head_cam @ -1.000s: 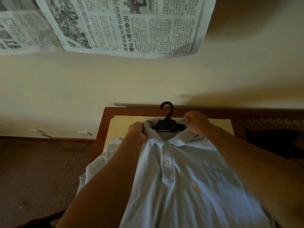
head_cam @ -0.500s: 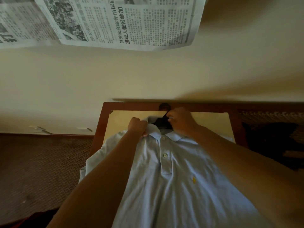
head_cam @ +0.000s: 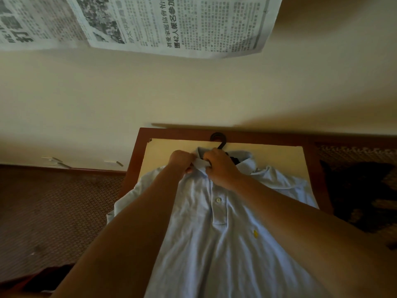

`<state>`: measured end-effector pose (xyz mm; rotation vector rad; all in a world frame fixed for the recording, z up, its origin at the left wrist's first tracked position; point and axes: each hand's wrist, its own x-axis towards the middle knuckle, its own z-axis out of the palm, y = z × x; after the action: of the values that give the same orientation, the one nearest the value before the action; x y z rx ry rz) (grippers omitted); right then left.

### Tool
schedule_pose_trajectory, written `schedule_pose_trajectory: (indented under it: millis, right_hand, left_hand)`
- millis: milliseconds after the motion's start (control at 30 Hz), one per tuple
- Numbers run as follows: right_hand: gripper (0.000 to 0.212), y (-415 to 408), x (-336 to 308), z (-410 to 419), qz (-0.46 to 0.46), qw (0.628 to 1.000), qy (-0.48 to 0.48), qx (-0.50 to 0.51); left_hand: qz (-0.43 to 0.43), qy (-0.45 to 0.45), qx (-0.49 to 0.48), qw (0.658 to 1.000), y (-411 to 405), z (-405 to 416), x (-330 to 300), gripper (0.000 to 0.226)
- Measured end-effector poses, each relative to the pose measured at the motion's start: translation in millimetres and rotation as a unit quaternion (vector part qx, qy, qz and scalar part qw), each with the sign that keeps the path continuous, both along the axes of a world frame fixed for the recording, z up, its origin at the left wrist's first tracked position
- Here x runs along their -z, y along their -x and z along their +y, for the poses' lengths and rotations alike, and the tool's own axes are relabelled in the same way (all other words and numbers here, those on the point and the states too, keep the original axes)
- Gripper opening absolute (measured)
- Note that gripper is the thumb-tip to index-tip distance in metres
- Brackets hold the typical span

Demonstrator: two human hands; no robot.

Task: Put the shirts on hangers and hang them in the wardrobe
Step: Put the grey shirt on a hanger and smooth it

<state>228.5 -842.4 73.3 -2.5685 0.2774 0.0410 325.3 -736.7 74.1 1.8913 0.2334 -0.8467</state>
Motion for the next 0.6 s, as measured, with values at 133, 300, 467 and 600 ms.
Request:
schedule_pose_trajectory:
  millis: [133,300,467,600]
  right_hand:
    - [0.042,25.4,12.9,12.2,-0.092,0.972,0.15,-0.154]
    - [0.021,40.1,17.0,12.1,-0.08,0.98,0.109,-0.144]
    - [0.028,35.8,16.4,6.0,-0.07,0.994,0.075,-0.037]
    - [0.033,44.7,12.3,-23.6,0.028,0.992,0.122,0.036]
  left_hand:
    - [-0.037,-0.029,0.036,0.998,-4.2,-1.0,0.2,0.018]
    - [-0.172,-0.15,0.097,0.969,5.7,9.5,4.1,0.037]
    - [-0.358,-0.19,0.22,0.887,25.3,17.1,5.5,0.04]
    - [-0.438,-0.233,0.361,0.79,36.2,25.3,16.4,0.046]
